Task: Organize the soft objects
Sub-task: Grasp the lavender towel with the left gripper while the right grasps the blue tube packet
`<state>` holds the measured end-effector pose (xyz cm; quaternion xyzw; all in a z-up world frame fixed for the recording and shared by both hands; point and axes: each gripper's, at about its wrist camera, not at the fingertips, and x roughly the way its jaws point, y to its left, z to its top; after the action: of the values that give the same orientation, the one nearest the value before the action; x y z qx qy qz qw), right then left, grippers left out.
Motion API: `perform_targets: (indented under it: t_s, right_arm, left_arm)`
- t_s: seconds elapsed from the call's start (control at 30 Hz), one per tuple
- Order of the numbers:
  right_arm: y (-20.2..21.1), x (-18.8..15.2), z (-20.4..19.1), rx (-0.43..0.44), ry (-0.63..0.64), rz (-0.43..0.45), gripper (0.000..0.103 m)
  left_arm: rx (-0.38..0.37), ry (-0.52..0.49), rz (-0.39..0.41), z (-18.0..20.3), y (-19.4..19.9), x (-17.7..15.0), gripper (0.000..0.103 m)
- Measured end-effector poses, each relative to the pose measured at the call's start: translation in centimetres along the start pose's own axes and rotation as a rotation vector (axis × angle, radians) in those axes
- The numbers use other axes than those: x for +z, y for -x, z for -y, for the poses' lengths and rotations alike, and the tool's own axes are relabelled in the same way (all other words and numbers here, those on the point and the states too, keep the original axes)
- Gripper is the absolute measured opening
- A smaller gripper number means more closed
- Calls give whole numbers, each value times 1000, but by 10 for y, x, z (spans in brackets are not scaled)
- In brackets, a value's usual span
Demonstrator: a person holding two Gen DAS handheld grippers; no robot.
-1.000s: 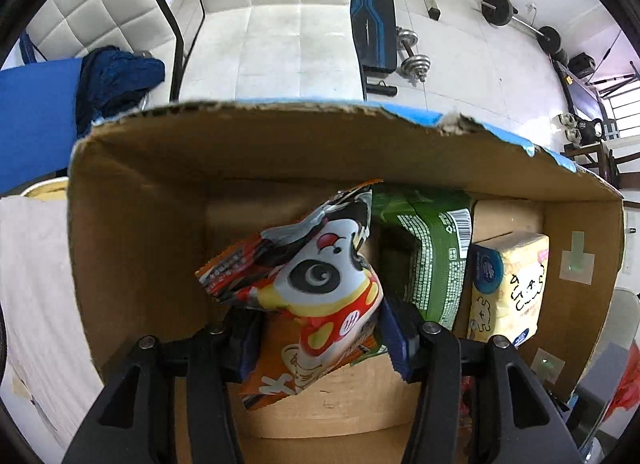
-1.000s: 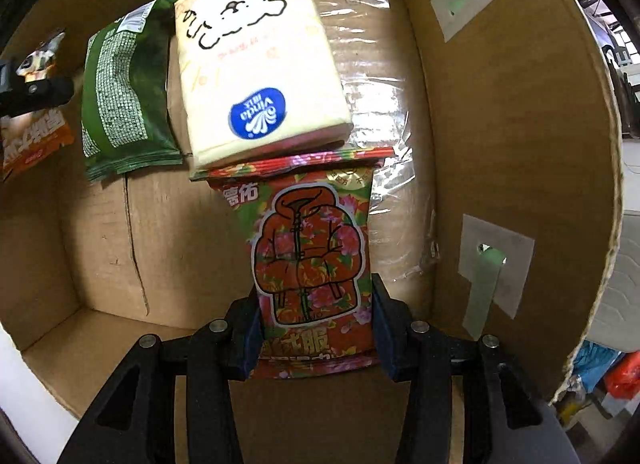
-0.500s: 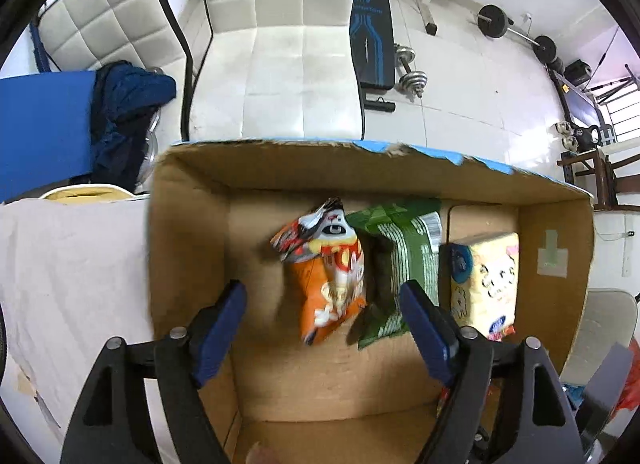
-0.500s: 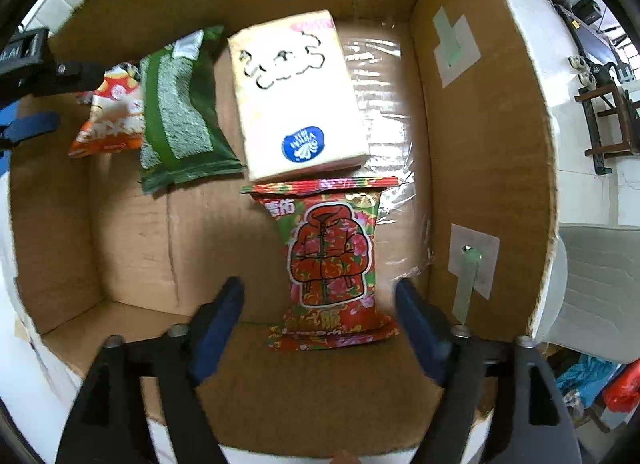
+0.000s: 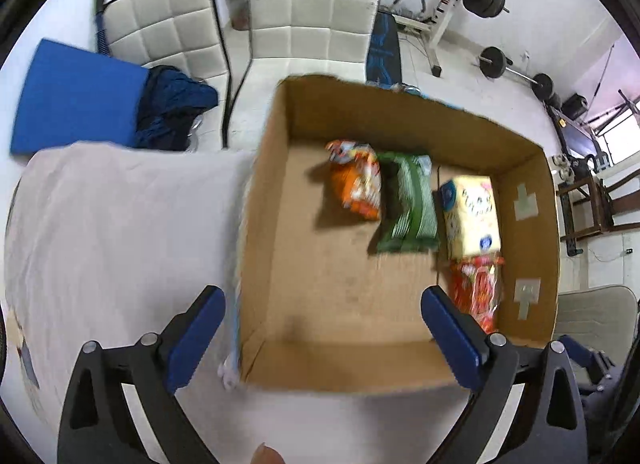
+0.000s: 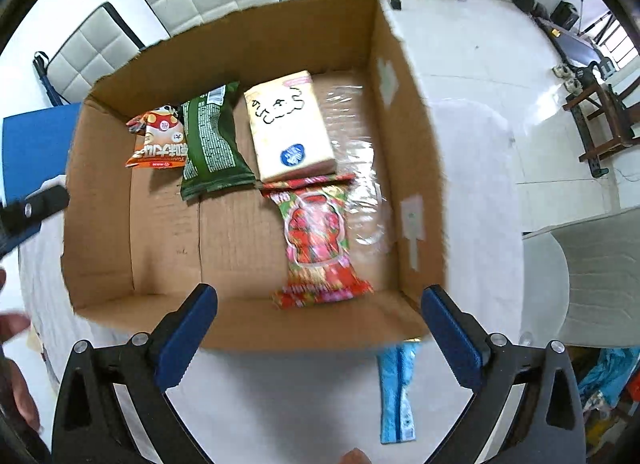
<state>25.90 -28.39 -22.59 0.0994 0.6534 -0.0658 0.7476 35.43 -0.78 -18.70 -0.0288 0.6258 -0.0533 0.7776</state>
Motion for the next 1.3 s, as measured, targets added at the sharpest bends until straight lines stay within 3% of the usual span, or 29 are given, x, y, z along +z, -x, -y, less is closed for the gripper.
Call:
perform_targets:
  t_s: [0.3,0.53,0.77,1.07,1.17,1.27,1.3]
  right_arm:
    - [5,-70,36,6,-40,1,103]
    - [-40,-107,71,-45,-109,-89,103]
    - [-94,-127,88,-66,-141,-206,103]
    - [-122,-133,82,-83,-121,-252,103]
    - [-127,-133,79,-88,-112,-260,101]
    - [-132,-132,76,-93,-105,-274,96]
    - [-133,-133,75,-96,-104,-280,88]
  left_arm:
    - [57,49,-21,-15,3,-79,100]
    - [85,104,-126,-28,-38,-111,100]
    - [94,122,-184,-38,-76,-115,100]
    - [111,93,-270,-41,-128,-101,100]
    - [100,77,-267,-37,-137,-98,100]
    - [112,47,-251,-33,-137,-99,87]
    - [119,42,-237,-32,-135,-101,80]
